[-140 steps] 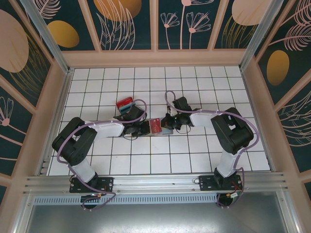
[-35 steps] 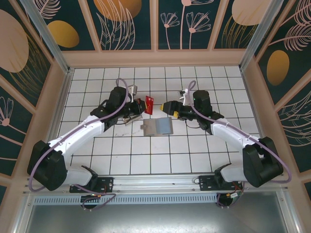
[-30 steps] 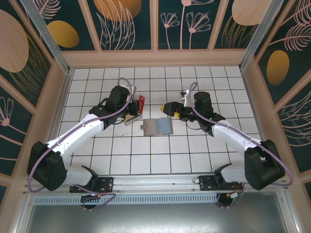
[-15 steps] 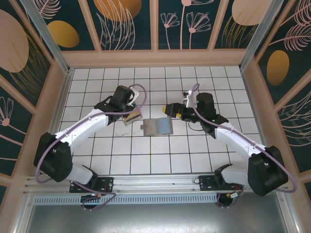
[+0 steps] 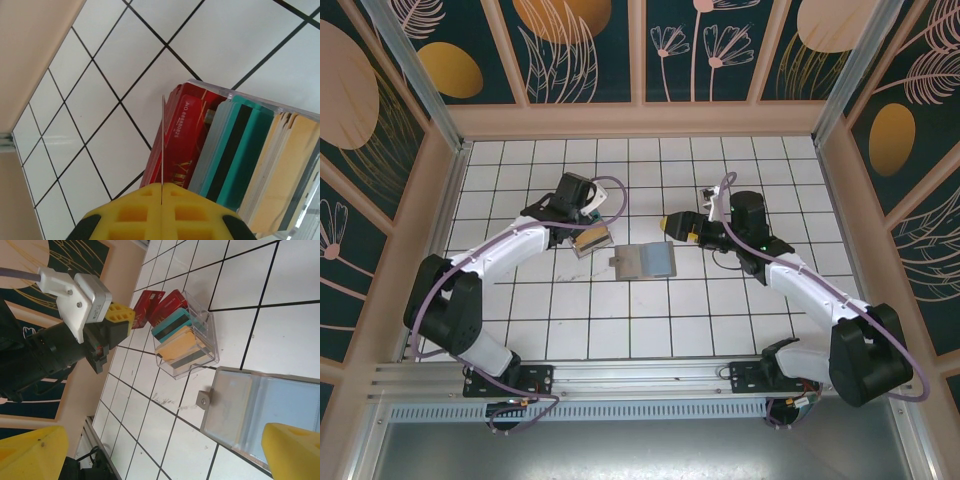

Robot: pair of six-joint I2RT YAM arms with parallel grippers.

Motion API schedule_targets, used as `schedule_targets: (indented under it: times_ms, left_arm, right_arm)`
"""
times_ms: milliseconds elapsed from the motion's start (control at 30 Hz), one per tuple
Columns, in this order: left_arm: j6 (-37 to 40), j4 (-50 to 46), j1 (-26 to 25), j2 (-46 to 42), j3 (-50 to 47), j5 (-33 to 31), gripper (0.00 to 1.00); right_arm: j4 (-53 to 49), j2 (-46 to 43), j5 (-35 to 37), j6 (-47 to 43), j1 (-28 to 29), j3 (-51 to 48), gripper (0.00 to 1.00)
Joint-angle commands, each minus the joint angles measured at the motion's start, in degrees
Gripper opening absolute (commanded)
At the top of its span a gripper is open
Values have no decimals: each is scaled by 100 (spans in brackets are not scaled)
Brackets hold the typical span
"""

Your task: Take the credit cards out of the card holder

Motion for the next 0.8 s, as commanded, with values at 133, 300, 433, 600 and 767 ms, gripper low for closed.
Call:
schedule_targets:
  times_ms: [133,300,433,600,767]
  left_arm:
    - [194,142,6,141,80,143,0]
    - [251,237,10,189,-38,104,0]
    - [241,292,7,288,-49,74,0]
    - [248,270,6,369,-3,82,0]
    - [226,254,6,350,-1,64,0]
  right_arm:
    - [36,60,-122,-125,-61,-53,99]
    - [64,86,-140,-114,-65,-52,99]
    - [54,73,-141,-115,-71,-78,99]
    - [36,34,-131,-123,-91,-120,99]
    - [55,16,-122,-106,-108,-165,99]
